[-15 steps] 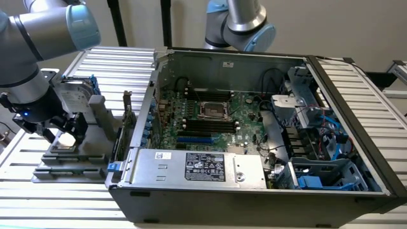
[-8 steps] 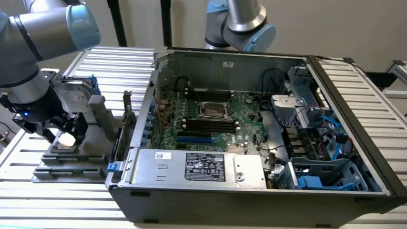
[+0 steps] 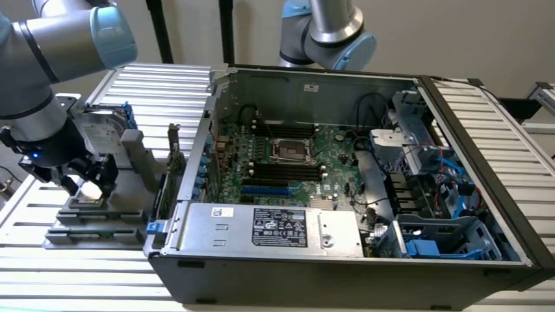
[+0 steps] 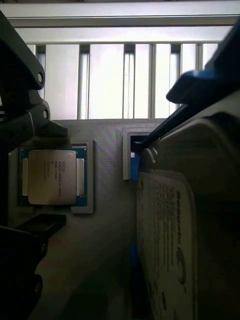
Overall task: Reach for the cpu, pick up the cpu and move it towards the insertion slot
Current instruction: 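Pick up the cpu and move it towards the insertion slot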
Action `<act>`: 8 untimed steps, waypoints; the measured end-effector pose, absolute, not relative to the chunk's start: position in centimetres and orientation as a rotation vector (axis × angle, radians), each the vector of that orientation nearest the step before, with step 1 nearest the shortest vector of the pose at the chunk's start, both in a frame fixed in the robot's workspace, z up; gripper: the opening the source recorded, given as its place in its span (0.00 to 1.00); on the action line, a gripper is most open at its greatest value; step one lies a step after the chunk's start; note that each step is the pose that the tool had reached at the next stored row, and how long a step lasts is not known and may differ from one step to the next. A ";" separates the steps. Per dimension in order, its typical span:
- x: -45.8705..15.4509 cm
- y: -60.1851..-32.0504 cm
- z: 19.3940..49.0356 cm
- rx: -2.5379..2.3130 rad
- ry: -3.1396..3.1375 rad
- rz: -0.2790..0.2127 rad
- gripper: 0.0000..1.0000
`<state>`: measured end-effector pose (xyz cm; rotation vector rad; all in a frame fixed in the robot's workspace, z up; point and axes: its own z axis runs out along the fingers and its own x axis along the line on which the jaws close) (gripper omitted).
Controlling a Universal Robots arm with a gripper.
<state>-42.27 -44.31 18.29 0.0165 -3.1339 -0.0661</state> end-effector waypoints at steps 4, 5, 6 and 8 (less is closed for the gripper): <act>-42.3 -44.3 18.3 0.017 -3.134 -0.066 0.68; -42.3 -44.3 18.3 0.017 -3.134 -0.066 0.68; -42.3 -44.3 18.3 0.017 -3.134 -0.066 0.66; -42.3 -44.3 18.3 0.017 -3.134 -0.066 0.58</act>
